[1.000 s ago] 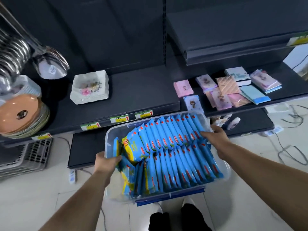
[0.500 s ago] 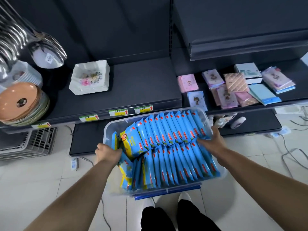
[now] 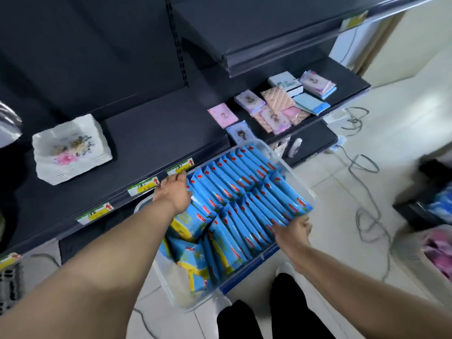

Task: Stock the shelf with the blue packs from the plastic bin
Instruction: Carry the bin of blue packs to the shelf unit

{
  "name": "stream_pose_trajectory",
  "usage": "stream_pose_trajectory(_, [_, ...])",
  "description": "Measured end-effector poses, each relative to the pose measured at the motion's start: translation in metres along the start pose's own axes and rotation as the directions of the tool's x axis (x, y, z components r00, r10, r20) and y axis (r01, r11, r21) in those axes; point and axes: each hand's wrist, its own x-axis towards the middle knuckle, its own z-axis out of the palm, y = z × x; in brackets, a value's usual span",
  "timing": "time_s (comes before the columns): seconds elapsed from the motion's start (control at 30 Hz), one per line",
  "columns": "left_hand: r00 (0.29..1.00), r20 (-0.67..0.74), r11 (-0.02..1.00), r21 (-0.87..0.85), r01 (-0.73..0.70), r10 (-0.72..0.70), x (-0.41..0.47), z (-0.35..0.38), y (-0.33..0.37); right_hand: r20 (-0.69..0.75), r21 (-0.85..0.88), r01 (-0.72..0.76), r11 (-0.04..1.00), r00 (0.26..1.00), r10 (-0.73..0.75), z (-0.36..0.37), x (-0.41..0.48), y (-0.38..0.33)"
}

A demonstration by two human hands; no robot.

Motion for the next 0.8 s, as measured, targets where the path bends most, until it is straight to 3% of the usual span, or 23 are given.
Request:
stream_pose_trajectory(0.1, [0.999,0.033,1.000,-0.004,-0.031,0.031,0.015,0.002,-0.005,-0.015,0.213,-0.063,0.975,0.998,0.067,0.012,-0.005,0.011])
stream_pose_trajectory(0.2, [0.997,0.058,0.995,-0.092,-0.039,0.044,0.031,0.005,-0.012,0.099,0.399,-0.216,0.891,0.976,0.192,0.013,-0.016,0.005])
stream_pose_trajectory(0.3, [0.994,0.094,0.980,-0.194,-0.040,0.060,0.043,0.009,-0.018,0.186,0.549,-0.281,0.787,0.959,0.213,0.017,-0.021,0.005])
stream_pose_trajectory(0.47, [0.996,0.081,0.931,-0.366,-0.008,0.040,0.057,0.010,-0.015,0.101,0.654,-0.317,0.687,0.936,0.336,0.028,-0.016,0.005])
stream_pose_trajectory(0.6, [0.997,0.064,0.867,-0.493,0.068,-0.041,0.050,0.011,-0.011,0.167,0.714,-0.373,0.592,0.912,0.374,0.026,-0.011,-0.003])
stream_pose_trajectory(0.8, [0.981,0.107,0.766,-0.612,0.195,-0.164,0.027,0.020,-0.022,0.170,0.710,-0.321,0.627,0.942,0.289,0.015,-0.010,-0.018])
